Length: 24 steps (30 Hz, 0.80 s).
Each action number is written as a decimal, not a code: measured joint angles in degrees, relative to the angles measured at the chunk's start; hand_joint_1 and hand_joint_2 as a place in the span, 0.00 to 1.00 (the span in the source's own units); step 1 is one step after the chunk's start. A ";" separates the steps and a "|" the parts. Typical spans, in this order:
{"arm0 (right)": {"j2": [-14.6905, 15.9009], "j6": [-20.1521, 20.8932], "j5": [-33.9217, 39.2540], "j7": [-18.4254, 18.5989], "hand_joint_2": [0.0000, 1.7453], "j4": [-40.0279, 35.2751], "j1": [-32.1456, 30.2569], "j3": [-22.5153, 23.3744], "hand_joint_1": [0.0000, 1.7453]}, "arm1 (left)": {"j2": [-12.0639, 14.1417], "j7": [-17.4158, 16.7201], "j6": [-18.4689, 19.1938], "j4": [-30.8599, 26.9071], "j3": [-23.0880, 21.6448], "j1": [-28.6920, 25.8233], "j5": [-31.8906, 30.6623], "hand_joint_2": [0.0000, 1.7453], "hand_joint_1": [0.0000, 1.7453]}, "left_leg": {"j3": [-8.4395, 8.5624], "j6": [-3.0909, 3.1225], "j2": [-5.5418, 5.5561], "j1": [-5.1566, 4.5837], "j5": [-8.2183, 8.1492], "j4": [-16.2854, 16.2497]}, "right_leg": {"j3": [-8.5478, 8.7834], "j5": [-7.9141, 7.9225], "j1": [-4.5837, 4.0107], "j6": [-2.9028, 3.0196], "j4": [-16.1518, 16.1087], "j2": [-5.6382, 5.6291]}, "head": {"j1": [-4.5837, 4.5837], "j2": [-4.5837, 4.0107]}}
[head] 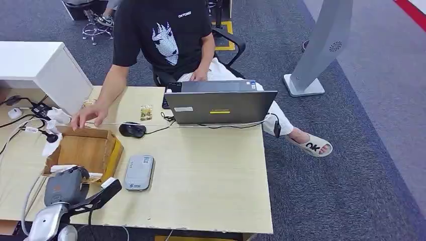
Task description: Pass the card to the sensor for recognition and then transmit it.
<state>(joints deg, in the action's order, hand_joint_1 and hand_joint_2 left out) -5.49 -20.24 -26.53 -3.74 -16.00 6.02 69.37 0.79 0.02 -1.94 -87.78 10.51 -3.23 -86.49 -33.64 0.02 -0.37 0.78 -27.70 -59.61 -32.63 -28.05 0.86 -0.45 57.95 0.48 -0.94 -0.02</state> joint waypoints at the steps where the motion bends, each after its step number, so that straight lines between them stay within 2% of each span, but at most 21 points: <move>1: 0.00 -0.11 -0.13 0.00 1.00 0.00 0.01 -0.04 0.00 | -0.02 0.00 -0.18 0.20 0.00 0.18 0.00 1.00 1.00 | 0.00 0.00 0.00 0.00 0.00 0.00 | 0.00 0.00 0.00 0.00 0.00 0.00 | 0.00 0.00; 24: 0.07 -0.85 -1.95 -0.61 1.00 -0.02 0.00 -1.16 0.00 | -1.16 0.17 -4.57 0.77 0.00 0.47 -1.62 1.00 1.00 | 0.00 0.00 0.01 0.00 0.00 0.00 | -0.01 0.00 0.00 0.00 0.00 0.00 | 0.00 0.00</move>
<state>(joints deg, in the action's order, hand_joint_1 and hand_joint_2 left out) -5.42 -21.09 -28.48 -4.35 -16.02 6.02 68.22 -0.37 0.20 -6.51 -87.01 10.51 -2.76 -88.10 -33.64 0.02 -0.35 0.78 -27.70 -59.61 -32.64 -28.05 0.86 -0.45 57.95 0.48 -0.94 -0.02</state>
